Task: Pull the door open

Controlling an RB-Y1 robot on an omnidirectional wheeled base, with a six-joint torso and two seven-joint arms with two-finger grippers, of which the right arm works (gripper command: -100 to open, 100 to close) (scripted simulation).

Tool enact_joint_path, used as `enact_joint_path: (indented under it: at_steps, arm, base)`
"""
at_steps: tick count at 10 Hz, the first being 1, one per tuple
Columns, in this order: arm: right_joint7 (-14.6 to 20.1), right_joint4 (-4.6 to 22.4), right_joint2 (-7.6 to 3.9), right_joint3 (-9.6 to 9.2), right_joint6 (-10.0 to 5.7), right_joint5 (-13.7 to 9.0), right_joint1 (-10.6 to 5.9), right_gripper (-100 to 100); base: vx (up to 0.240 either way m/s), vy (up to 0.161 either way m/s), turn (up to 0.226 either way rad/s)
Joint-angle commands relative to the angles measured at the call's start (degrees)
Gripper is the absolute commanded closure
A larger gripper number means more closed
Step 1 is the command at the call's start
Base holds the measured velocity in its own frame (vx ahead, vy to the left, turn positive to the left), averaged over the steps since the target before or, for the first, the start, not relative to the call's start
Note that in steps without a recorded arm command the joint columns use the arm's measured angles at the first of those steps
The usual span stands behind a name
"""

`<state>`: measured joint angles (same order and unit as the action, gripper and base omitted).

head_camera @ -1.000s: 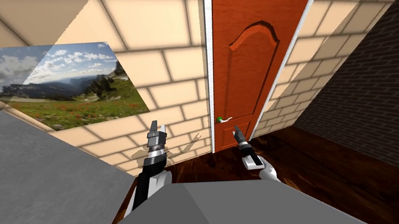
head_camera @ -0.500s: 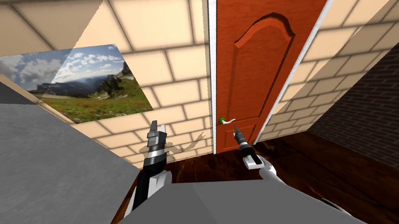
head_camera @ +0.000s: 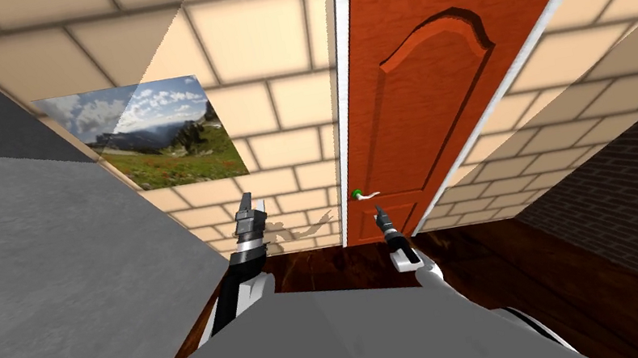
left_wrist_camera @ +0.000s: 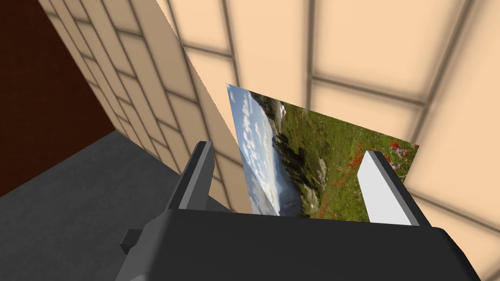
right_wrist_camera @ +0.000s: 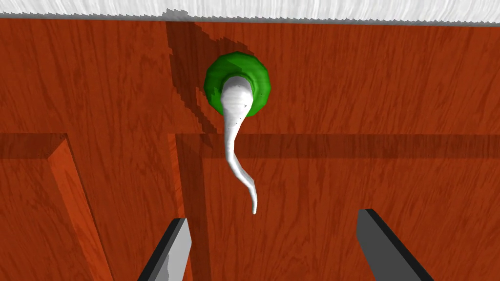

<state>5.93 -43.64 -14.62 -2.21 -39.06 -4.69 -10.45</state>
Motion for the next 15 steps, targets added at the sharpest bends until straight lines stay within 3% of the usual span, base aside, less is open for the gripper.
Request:
enact_joint_path:
  at_steps: [1,4,5,8,11,13,14,15]
  arm:
    - [0.4,2.5,-0.36,-0.09,-0.28,0.0,-1.16,-100]
    - [0.9,6.1,-0.89,-0.26,-0.52,0.1,-2.7,-100]
    - [0.8,5.6,-0.79,-0.23,-0.74,0.1,-2.44,-100]
    - [2.8,7.1,-3.51,0.91,-2.59,-0.8,-0.99,-100]
    - [3.2,7.3,-4.08,1.15,-2.97,-1.0,-0.67,-100]
    - [5.3,8.7,-6.98,2.38,-4.93,-1.9,0.94,-100]
    - [5.3,8.7,-6.98,2.38,-4.93,-1.9,0.94,-100]
    - [6.4,9.4,-8.43,3.0,-5.91,-2.4,1.74,-100]
  base:
    - [0.009,-0.063,0.162]
    - [0.013,-0.069,0.13]
    - [0.007,-0.039,0.037]
    - [0.153,0.054,0.135]
    - [0.088,0.04,0.052]
    - [0.162,0.05,0.214]
    - [0.137,0.026,0.073]
    - [0.166,0.015,0.16]
